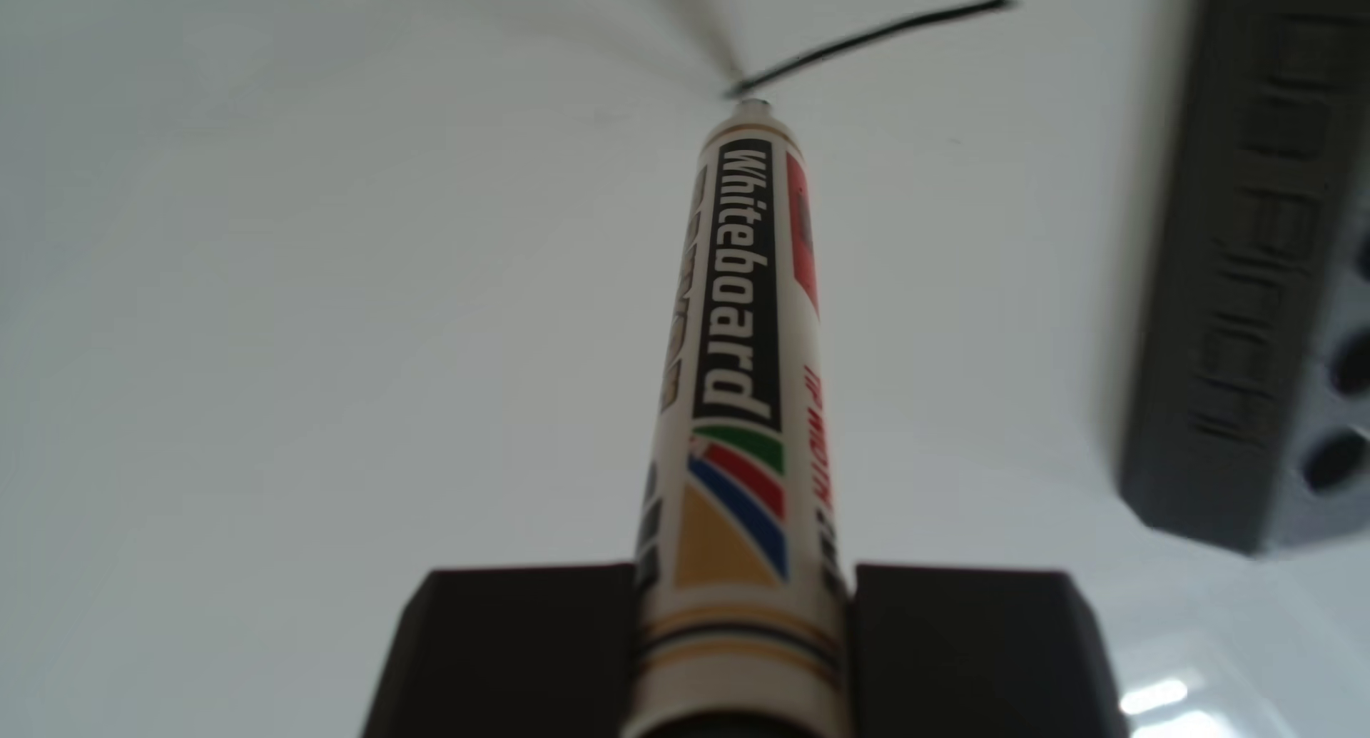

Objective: Draw a face

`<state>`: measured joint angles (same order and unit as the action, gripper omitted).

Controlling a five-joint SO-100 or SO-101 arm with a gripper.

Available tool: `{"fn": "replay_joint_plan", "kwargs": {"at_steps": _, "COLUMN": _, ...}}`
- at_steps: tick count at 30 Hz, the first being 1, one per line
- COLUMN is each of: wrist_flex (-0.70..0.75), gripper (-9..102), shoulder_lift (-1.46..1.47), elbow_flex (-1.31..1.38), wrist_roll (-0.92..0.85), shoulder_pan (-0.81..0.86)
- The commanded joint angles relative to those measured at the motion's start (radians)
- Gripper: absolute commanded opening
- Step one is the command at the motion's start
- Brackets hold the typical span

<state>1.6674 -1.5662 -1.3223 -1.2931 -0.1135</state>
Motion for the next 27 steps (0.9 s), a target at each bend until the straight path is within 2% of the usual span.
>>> {"fn": "replay_joint_plan", "kwargs": {"at_steps": 1, "wrist_flex": -0.018, "gripper": -1, "shoulder_lift": -0.100, "elbow_flex": 0.094, "wrist_roll": -0.002, "shoulder_pan": 0.031}}
{"fn": "replay_joint_plan", "kwargs": {"at_steps": 12, "wrist_flex": -0.035, "gripper": -1, "shoulder_lift": -0.043, "elbow_flex": 0.066, "wrist_roll": -0.140, "shoulder_pan": 0.249}}
{"fn": "replay_joint_plan", "kwargs": {"at_steps": 15, "wrist_flex": -0.077, "gripper": -1, "shoulder_lift": -0.015, "elbow_flex": 0.057, "wrist_roll": -0.133, "shoulder_pan": 0.258}}
{"fn": "replay_joint_plan", "kwargs": {"at_steps": 27, "wrist_flex": -0.087, "gripper": -1, "shoulder_lift": 0.037, "elbow_flex": 0.055, "wrist_roll": -0.124, "shoulder_pan": 0.216}}
